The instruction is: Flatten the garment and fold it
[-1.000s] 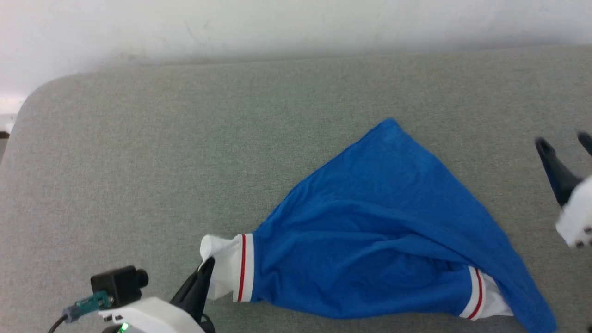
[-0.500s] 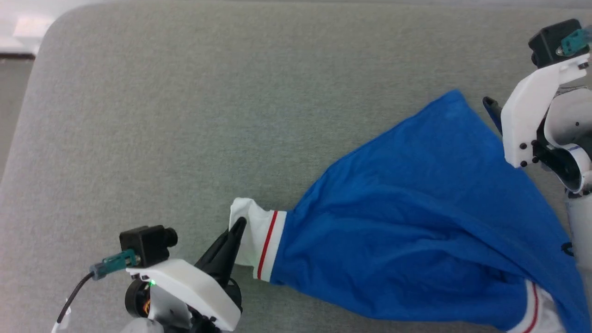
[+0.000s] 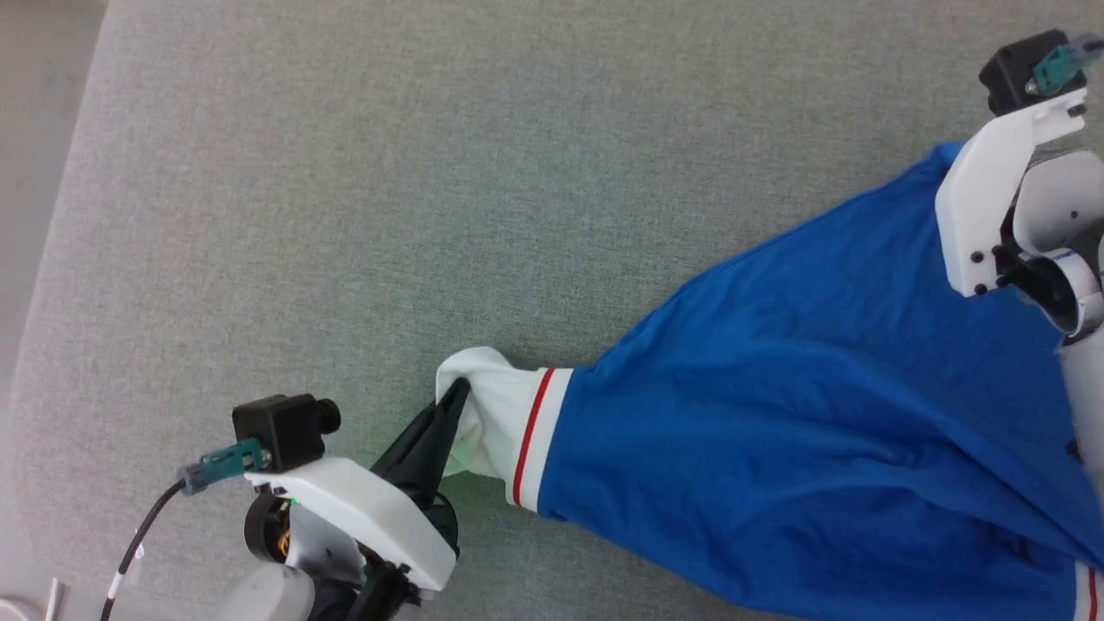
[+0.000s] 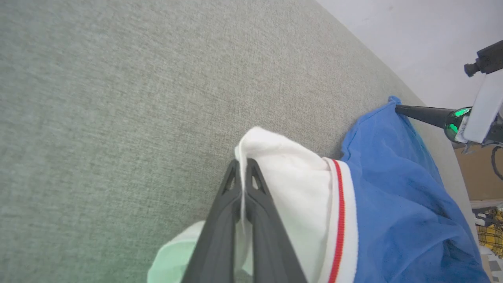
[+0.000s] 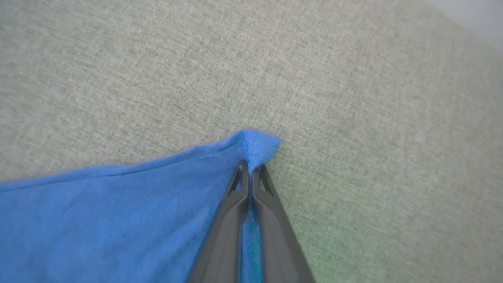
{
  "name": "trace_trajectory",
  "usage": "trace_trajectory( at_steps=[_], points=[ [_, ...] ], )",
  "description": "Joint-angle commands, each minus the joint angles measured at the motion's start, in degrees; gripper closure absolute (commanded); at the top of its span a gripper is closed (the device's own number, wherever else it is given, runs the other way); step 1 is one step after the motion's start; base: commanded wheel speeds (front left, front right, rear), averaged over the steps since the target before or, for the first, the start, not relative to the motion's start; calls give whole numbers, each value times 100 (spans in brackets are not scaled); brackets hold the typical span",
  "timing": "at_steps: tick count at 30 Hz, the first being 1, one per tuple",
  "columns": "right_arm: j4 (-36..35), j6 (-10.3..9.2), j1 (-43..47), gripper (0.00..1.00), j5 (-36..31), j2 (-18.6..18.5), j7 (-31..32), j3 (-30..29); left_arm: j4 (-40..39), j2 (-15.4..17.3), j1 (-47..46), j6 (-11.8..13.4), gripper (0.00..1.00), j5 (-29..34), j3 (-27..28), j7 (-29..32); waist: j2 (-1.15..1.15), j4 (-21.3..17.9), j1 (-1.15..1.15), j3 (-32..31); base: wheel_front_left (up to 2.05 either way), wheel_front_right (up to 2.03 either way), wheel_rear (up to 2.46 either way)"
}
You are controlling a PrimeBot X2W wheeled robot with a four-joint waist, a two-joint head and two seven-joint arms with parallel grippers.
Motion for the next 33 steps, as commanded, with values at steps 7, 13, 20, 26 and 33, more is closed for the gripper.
trace_trajectory(
  at_steps=[7, 13, 20, 26, 33],
  points=[
    [315, -5, 123, 100, -24, -67, -238, -2, 147, -29, -128, -85, 100, -22, 100, -112, 0, -203, 1, 39, 0, 0, 0],
    [292, -5, 47, 100, 49, 145, -825, -241, 178, 9, -113, -66, 100, -63, 299, -273, 0, -422, 1, -286, 0, 0, 0],
    [120, -5, -59, 100, 184, 430, -1519, -516, 172, 174, -419, 166, 100, 178, 565, -400, 0, -648, 1, -791, 0, 0, 0],
    [-130, -5, -35, 100, 284, 597, -1982, -739, 286, 288, -1021, 537, 100, 561, 772, -454, 0, -897, 1, -1426, 0, 0, 0],
    [-312, -5, -148, 100, 378, 753, -2268, -792, 566, 469, -2088, 735, 100, 1044, 753, -224, 0, -1164, 1, -2111, 0, 0, 0]
  ],
)
